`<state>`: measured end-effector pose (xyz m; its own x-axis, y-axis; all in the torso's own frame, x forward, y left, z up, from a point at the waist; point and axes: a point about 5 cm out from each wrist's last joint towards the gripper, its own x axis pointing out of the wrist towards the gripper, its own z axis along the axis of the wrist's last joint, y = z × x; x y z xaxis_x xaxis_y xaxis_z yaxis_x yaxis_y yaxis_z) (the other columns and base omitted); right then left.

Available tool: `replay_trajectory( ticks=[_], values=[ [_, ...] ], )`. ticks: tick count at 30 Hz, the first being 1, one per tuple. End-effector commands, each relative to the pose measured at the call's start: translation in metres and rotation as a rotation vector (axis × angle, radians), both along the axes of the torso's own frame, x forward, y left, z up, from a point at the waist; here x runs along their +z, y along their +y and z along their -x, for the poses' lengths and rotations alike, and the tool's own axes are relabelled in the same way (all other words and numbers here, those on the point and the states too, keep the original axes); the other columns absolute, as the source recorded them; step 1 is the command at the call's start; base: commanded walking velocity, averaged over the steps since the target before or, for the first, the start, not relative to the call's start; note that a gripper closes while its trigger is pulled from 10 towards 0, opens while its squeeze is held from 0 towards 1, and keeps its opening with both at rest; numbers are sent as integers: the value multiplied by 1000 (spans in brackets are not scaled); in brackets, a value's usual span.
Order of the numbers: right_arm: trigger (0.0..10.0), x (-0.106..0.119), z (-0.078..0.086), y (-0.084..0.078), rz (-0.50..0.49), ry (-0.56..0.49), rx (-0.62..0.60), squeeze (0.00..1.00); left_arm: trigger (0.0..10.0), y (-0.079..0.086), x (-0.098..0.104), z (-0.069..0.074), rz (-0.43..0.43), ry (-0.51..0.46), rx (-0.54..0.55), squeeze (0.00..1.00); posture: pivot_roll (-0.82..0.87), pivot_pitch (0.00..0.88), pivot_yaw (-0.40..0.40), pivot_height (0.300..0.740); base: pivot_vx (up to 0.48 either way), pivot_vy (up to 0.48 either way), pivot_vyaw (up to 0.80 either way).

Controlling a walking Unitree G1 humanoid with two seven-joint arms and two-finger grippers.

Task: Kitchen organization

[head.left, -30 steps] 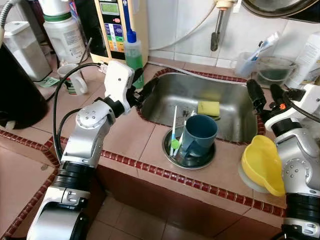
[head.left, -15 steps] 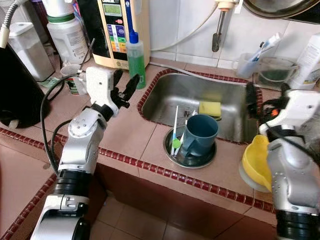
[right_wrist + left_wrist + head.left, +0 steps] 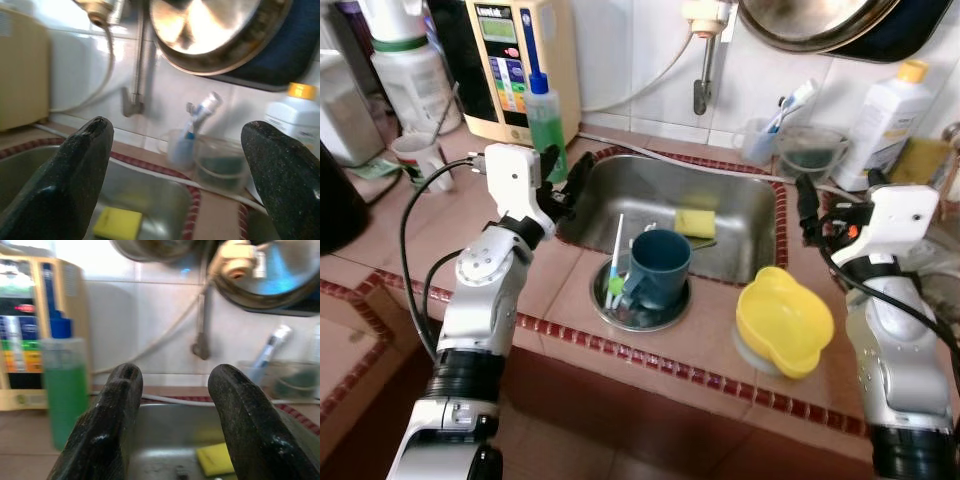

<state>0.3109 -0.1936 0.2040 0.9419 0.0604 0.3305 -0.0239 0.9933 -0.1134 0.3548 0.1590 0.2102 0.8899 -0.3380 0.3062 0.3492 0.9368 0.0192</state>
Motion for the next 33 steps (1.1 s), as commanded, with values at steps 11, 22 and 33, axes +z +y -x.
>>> replay_trajectory(
  ticks=[11, 22, 33],
  values=[
    [10000, 1, 0, -1, 45, -4, 18, 0, 10000, -1, 5, 1, 2, -28, 3, 0, -99, 0, 4, 740, 0, -175, 0],
    [10000, -17, 13, -8, 46, 72, 28, 0, 10000, -13, -14, 21, -173, -36, -104, 0, -104, 0, -2, 740, 0, 0, 0],
    [10000, -28, 24, -12, 90, 128, 51, 0, 10000, -38, -32, 57, -280, -37, -314, 0, -108, 0, -7, 740, 0, 0, 0]
  ],
)
